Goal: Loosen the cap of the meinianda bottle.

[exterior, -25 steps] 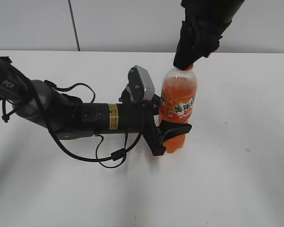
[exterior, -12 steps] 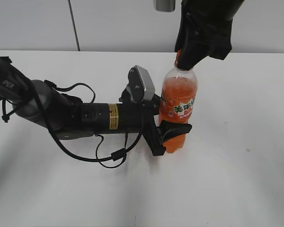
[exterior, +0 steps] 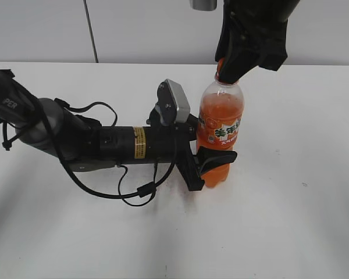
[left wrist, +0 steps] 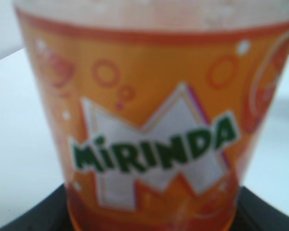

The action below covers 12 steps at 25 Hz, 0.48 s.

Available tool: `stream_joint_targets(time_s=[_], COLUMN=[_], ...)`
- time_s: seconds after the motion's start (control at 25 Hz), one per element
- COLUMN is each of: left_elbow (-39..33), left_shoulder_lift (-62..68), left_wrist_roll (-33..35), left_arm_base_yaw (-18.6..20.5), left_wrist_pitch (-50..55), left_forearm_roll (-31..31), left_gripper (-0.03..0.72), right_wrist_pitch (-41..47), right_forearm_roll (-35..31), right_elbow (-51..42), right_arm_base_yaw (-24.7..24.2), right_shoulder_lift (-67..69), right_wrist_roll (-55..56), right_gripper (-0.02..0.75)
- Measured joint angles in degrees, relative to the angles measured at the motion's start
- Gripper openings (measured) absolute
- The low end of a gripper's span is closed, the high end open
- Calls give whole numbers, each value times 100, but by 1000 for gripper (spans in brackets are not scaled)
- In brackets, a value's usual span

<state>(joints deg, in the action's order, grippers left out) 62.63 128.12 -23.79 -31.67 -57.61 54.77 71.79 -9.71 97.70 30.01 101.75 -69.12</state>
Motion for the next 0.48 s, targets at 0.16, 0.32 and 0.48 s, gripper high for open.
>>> stream_joint_targets(time_s=[0.16, 0.32, 0.48], left_elbow=[0, 0, 0], left_shoulder_lift=[0, 0, 0], left_wrist_roll=[0, 0, 0], left_arm_base_yaw=[0, 0, 0], left_wrist_pitch=[5, 42, 42], left_forearm_roll=[0, 12, 18], left_gripper=[403, 403, 403], right_wrist_pitch=[4, 4, 4], right_forearm_roll=[-40, -42, -42], right_elbow=[11, 11, 17], right_arm_base_yaw=[0, 0, 0], right_shoulder_lift=[18, 37, 37], right_wrist_roll=[0, 45, 376], right_gripper=[274, 274, 274])
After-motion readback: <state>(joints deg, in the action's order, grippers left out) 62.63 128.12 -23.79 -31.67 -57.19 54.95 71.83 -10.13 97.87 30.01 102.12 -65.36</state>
